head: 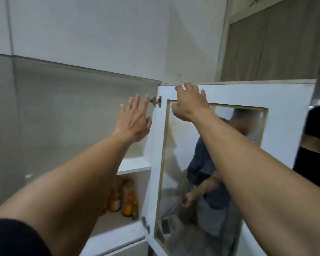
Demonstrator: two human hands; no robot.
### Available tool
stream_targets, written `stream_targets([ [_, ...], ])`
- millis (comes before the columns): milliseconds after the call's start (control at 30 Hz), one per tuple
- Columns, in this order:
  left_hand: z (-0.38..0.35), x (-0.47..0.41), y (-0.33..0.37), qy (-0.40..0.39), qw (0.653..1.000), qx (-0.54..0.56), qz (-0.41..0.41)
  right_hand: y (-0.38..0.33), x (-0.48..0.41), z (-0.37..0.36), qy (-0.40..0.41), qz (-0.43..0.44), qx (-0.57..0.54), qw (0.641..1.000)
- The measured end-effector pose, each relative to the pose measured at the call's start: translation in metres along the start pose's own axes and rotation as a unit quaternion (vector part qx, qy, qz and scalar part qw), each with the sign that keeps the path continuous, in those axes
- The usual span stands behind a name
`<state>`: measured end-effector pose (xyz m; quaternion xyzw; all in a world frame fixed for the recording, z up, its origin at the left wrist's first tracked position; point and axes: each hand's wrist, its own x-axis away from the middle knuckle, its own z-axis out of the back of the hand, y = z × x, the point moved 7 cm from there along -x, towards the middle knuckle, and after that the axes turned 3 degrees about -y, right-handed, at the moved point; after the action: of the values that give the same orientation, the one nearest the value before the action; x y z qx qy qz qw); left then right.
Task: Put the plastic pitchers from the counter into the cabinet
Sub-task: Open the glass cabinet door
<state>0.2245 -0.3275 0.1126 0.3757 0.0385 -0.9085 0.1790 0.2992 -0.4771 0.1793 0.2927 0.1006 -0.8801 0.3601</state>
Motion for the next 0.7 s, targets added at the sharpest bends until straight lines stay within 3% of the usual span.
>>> stream_targets([
  [300, 0.082, 0.120, -0.225, 0.006, 0.972, -0.135, 0.190, -0.244, -0.015, -0.054, -0.023, 0.187, -0.147, 0.971],
  [700, 0.205, 0.354, -0.434, -0.031, 0.869, -0.272, 0.413, -0.592, 0.076, -0.089, -0.125, 0.374, -0.309, 0.865],
])
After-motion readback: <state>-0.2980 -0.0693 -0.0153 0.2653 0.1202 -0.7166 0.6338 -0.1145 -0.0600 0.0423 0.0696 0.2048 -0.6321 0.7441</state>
